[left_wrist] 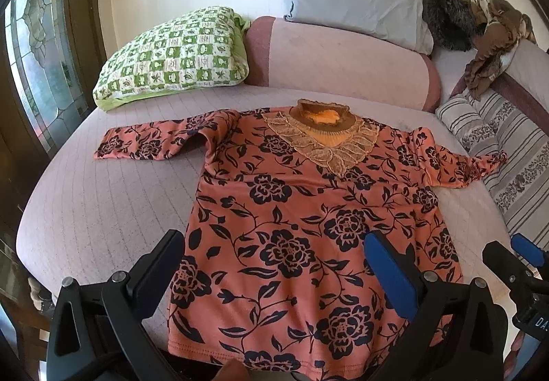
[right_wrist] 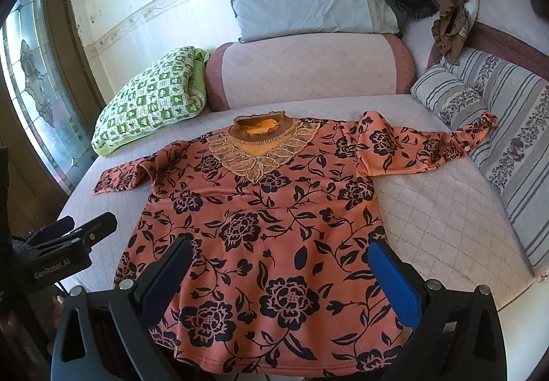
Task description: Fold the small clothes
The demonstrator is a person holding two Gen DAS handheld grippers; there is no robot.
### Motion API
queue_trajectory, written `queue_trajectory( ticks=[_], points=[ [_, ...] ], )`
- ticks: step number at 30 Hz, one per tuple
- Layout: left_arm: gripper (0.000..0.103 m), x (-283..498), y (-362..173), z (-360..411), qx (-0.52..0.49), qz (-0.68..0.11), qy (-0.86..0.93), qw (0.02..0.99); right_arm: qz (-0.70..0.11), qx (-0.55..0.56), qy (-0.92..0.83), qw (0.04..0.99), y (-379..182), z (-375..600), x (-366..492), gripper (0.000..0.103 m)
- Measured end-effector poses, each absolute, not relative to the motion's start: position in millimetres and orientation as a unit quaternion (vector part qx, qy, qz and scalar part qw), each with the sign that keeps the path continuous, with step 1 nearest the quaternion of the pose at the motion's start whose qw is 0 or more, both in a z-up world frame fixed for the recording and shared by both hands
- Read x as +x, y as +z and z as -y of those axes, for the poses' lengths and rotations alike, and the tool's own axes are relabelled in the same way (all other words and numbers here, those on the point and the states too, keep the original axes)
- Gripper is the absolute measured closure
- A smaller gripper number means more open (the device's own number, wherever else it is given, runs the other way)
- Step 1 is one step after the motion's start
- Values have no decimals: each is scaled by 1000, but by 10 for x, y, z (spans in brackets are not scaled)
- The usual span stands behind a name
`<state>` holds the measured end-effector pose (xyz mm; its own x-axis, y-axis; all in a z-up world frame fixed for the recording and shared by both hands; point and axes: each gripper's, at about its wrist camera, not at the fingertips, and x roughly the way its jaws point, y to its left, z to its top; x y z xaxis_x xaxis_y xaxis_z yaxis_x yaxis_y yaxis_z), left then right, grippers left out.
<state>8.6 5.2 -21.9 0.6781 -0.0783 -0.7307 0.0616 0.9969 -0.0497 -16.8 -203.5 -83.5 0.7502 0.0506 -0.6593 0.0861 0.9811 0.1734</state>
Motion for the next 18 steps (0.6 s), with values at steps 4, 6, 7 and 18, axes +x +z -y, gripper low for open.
queue_trajectory(
  ticks=[4, 6, 7, 18],
  points=[
    [0, 81, -243, -29, -6, -405, -43, 913, -355, 97, -9, 930, -849, 2041, -162, 0],
    [0, 69, -243, -14, -1, -401, -43, 915, -356, 99, -8, 929, -859, 2041, -160, 0],
    [0, 66, -241, 2, 4, -400, -44, 916, -356, 98, -8, 929, -863, 2039, -160, 0],
    [0, 121, -358, -61, -24, -426, -59, 903, -371, 124, -4, 920, -950, 2120, -121, 0]
  ],
)
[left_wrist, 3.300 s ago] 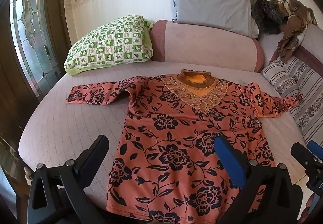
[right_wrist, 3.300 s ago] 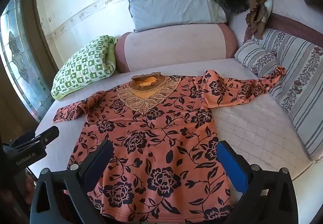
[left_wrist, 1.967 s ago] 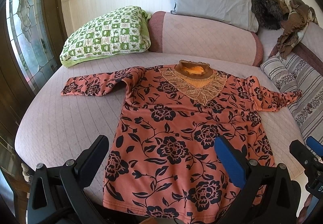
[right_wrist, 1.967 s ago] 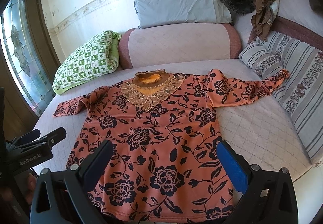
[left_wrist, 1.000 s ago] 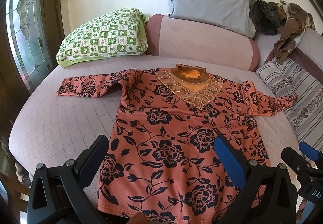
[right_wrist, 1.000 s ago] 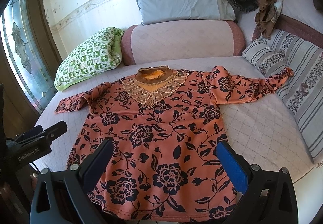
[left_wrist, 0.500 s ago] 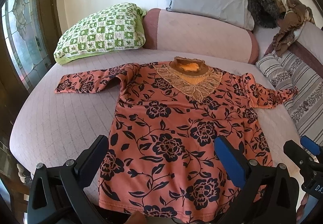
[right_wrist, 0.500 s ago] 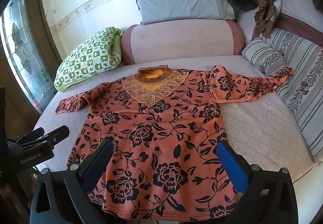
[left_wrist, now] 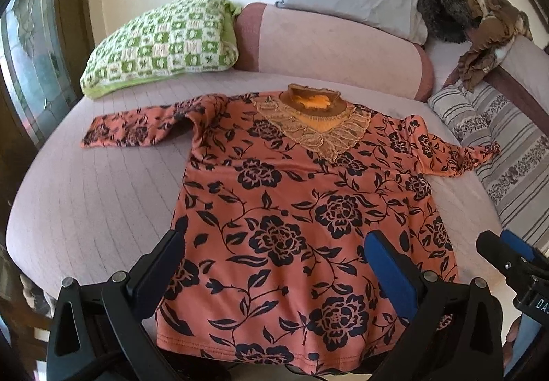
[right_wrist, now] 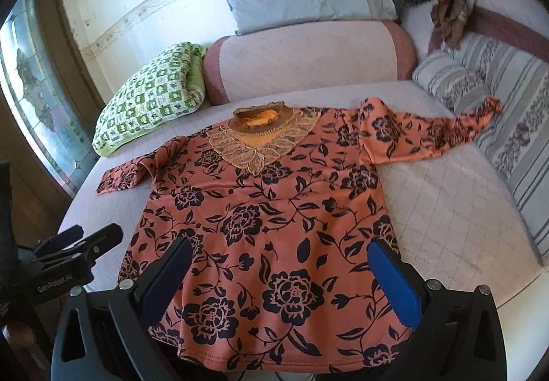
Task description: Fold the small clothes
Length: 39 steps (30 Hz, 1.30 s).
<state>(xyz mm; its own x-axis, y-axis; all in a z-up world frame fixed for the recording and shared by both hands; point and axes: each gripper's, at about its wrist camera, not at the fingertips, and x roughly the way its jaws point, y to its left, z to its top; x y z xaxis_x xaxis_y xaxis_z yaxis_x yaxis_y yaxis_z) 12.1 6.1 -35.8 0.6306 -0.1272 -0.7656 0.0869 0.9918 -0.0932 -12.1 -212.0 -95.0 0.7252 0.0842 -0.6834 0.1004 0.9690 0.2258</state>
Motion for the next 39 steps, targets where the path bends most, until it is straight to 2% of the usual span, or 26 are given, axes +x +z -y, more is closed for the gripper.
queue_trajectory(
  ticks=[7, 13, 15, 20, 24, 28, 30, 32, 39],
  points=[
    [0, 159, -380, -90, -25, -422, -48, 905, -373, 149, -18, 916, -1013, 2318, -95, 0],
    [0, 198, -367, -95, -27, -411, -57, 910, -319, 182, -61, 928, -936, 2752, -112, 0],
    [0, 235, -405, -121, -36, -417, -60, 906, -312, 216, -75, 922, -995, 3031, -51, 0],
    [0, 333, -586, -194, -44, -440, -61, 895, -342, 421, -64, 838, -1644, 4078, 191, 0],
    [0, 404, -799, -299, -29, -454, -42, 889, -327, 476, -109, 809, -1906, 4668, 188, 1],
    [0, 545, -1029, -413, -23, -469, -13, 883, -317, 463, -141, 816, -1922, 5062, 300, 9],
    [0, 620, -1109, -458, -28, -474, -2, 880, -310, 446, -162, 824, -1863, 5229, 422, 24],
    [0, 675, -1156, -484, -35, -477, 3, 878, -298, 432, -182, 831, -1797, 5423, 574, 29],
    [0, 766, -1221, -516, -15, -477, 13, 879, -264, 401, -278, 832, -1695, 6092, 1359, 30]
  ],
)
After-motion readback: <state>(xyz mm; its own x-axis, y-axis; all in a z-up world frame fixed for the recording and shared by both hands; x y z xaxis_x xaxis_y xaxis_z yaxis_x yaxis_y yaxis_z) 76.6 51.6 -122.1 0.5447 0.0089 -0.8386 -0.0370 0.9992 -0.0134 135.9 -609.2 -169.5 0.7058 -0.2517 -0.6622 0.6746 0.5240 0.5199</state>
